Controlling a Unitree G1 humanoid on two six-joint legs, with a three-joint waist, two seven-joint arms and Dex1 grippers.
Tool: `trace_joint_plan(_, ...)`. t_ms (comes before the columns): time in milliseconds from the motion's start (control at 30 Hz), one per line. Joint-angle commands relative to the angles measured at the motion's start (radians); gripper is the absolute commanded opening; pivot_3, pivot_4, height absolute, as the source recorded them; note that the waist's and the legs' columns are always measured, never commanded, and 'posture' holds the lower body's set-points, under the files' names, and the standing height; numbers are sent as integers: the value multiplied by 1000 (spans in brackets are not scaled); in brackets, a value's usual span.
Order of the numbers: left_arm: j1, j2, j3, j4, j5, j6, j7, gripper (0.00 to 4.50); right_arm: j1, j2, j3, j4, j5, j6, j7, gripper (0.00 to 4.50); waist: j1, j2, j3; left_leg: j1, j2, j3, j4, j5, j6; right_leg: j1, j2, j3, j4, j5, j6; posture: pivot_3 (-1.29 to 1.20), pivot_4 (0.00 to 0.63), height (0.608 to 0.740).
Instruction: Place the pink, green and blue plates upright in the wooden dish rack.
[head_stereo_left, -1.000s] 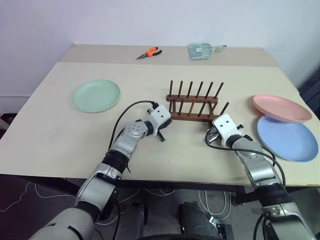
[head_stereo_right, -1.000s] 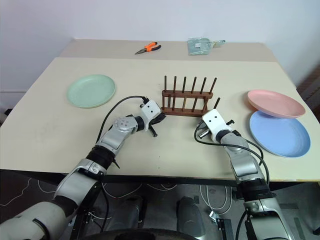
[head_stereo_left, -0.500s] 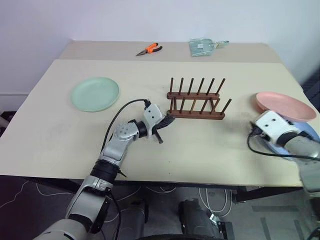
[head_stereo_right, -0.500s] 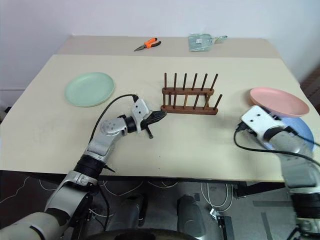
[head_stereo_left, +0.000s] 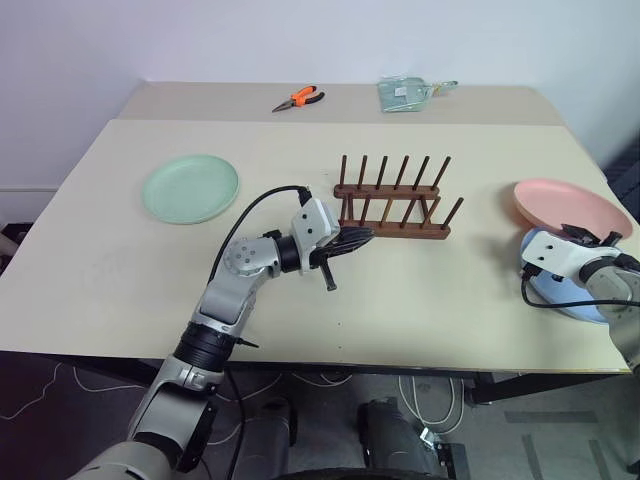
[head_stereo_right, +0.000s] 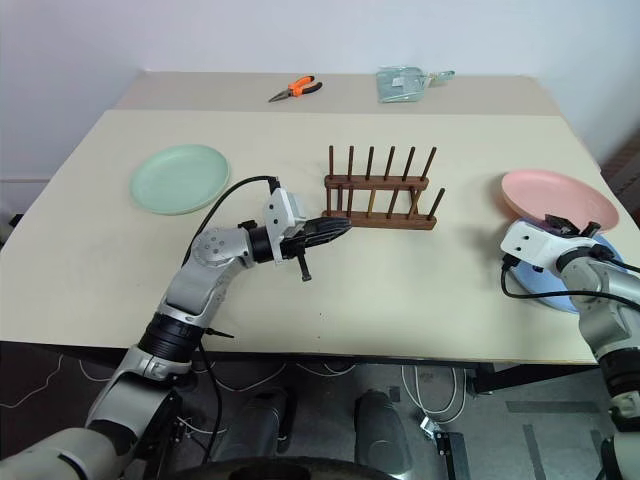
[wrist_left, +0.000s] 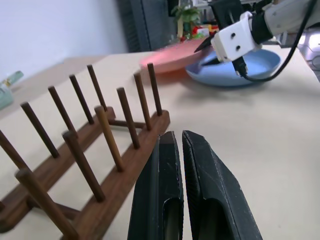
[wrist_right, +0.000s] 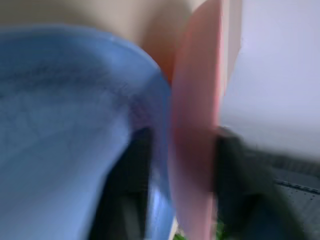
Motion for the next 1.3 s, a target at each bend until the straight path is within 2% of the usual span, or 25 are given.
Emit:
trace_joint_plan(33, 10, 8, 15, -51, 6, -15, 32, 155, 9, -42, -35, -90, -38, -8, -53, 25, -1, 1, 0, 0, 0, 0, 0, 0, 0, 0, 0, 0, 0, 0, 0, 0, 150, 740)
trace_joint_plan(133, 1, 14, 41, -24, 21, -45, 85, 155, 18, -37, -111, -238, -4, -3, -67, 25, -1, 2, 1, 0, 0, 0, 0, 0, 0, 0, 0, 0, 0, 0, 0, 0, 150, 740)
trace_joint_plan(233, -25, 25, 76, 67, 90, -113, 197, 155, -18, 89, -228, -443, 267, 33, 36, 25, -5, 2, 1, 0, 0, 0, 0, 0, 0, 0, 0, 1, 1, 0, 0, 0, 150, 740)
trace_joint_plan(333, -33, 30, 117, 132, 78, -134, 231, 155, -69, 266, -311, -665, 699, 224, 184, 25, -5, 1, 2, 1, 1, 0, 1, 0, 0, 1, 1, 0, 1, 0, 0, 0, 150, 740)
trace_joint_plan(400, -29, 38, 124, 145, 65, -142, 216, 155, -103, 346, -367, -756, 940, 369, 226, 25, -2, 0, 2, 0, 1, -2, 0, 0, 1, 1, 1, 0, 0, 0, 1, 0, 150, 740)
trace_joint_plan(633, -13, 48, 114, 128, 47, -150, 164, 155, -145, 383, -453, -783, 1300, 609, 307, 25, 28, 0, 3, -2, -1, -6, 1, -1, 1, 1, -1, -2, -1, 0, 0, 0, 150, 740)
trace_joint_plan(867, 20, 43, 97, 63, 21, -114, 125, 155, -181, 333, -478, -648, 1415, 675, 464, 25, 17, 1, 3, -2, 0, -5, 0, -1, 1, -1, 0, -2, 0, 0, 0, 0, 150, 740)
trace_joint_plan(1167, 33, 45, 92, 38, 20, -94, 104, 155, -209, 320, -457, -522, 1384, 665, 541, 25, 1, 1, 3, -2, 0, -4, 0, -1, 1, -1, 0, -2, 0, 0, 0, 0, 150, 740)
trace_joint_plan(1300, 37, 44, 88, 24, 18, -84, 93, 155, -227, 322, -481, -421, 1418, 701, 573, 25, 2, 1, 3, -2, 0, -4, 0, -1, 1, -1, 0, -2, 0, 0, 0, 0, 150, 740)
